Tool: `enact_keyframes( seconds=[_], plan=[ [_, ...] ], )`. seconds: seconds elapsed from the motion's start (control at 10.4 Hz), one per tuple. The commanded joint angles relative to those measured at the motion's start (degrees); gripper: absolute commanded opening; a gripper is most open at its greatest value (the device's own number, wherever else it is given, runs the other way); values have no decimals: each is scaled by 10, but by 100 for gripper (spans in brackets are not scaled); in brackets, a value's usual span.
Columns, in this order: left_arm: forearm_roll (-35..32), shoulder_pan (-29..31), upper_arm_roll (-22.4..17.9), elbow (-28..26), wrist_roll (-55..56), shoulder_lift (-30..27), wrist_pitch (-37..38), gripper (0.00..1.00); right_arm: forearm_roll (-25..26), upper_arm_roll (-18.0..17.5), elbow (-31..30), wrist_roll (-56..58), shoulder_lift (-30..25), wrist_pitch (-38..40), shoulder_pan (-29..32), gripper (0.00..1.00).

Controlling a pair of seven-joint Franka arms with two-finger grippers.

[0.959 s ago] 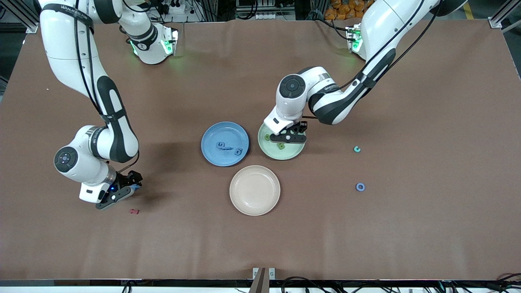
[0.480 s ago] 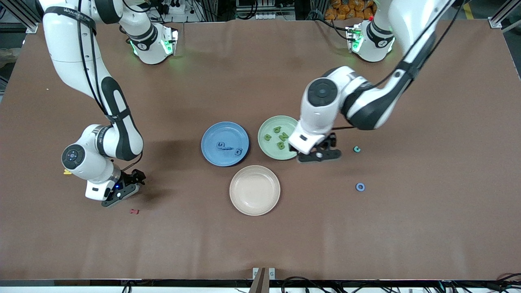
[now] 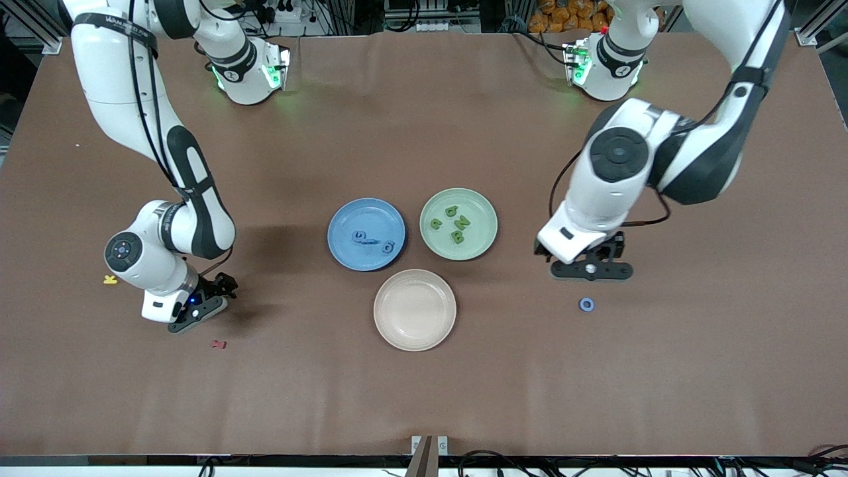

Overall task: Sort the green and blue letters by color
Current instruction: 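Return the left gripper to rest while the right gripper grasps the x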

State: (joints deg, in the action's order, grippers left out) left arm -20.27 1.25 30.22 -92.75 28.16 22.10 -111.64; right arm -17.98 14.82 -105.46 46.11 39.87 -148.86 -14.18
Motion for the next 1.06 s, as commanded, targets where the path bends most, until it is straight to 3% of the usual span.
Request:
enact_keyframes(
  seconds=[0.0, 0.1, 0.19, 0.58, 0.96],
  plan=[
    [117, -38, -138, -9, -196, -98, 60, 100, 6, -11, -15, 9, -14, -8, 9, 78],
    [131, -36, -156, -8, -222, -118, 81, 100, 6, -11, -17, 8, -15, -9, 7, 66],
    [144, -31, -163, -8, -228, -136, 94, 100, 5, -11, -22, 5, -16, -18, 6, 62],
    [152, -29, -175, -6, -230, -216, 193, 100, 3, -11, -50, -19, -45, -20, 4, 49],
    [184, -32, -254, -6, -330, -243, 215, 100, 3, -11, -50, -22, -52, -18, 10, 38]
  ],
)
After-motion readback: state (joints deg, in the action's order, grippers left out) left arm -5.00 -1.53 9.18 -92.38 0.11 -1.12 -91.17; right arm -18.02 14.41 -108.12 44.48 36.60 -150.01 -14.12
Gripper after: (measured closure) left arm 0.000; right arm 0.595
